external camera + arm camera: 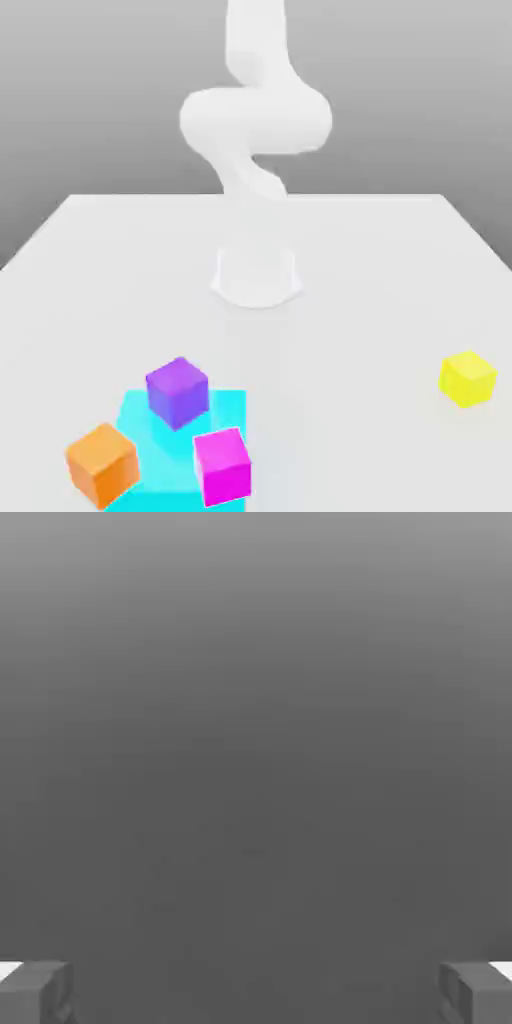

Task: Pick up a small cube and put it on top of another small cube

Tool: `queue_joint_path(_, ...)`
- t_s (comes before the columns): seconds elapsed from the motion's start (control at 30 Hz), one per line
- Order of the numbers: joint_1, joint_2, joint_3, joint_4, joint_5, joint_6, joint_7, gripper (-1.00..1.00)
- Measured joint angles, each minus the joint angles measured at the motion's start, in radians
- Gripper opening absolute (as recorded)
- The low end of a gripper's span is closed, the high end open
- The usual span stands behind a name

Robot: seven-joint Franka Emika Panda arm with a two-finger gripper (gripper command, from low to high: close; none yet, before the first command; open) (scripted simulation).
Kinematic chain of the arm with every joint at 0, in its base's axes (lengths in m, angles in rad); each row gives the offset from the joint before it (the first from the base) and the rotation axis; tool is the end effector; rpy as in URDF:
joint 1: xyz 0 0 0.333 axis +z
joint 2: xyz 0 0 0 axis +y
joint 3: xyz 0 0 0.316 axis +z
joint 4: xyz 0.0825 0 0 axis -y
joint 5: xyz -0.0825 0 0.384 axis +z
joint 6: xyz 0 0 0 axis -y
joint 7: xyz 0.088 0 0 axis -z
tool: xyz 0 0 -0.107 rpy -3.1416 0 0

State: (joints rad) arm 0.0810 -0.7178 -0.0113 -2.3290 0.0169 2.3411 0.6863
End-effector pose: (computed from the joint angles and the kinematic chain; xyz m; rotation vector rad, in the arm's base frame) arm 0.3774 0.0252 0.6711 -2.5647 0.8269 -0.9443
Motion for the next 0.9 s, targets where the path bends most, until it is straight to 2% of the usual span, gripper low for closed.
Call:
queue_joint_path(0.27,0.245,0.268,-0.013,-0.094,0.058,0.132,-0.371,0.00)
queue_joint_path(0.6,0.461,0.593,0.065,-0.209,0.094,0.295,-0.799,0.00)
queue_joint_path(0.73,0.550,0.722,0.106,-0.256,0.051,0.362,-0.929,0.00)
queue_joint_path(0.9,0.613,0.886,0.116,-0.295,-0.066,0.459,-1.006,0.00)
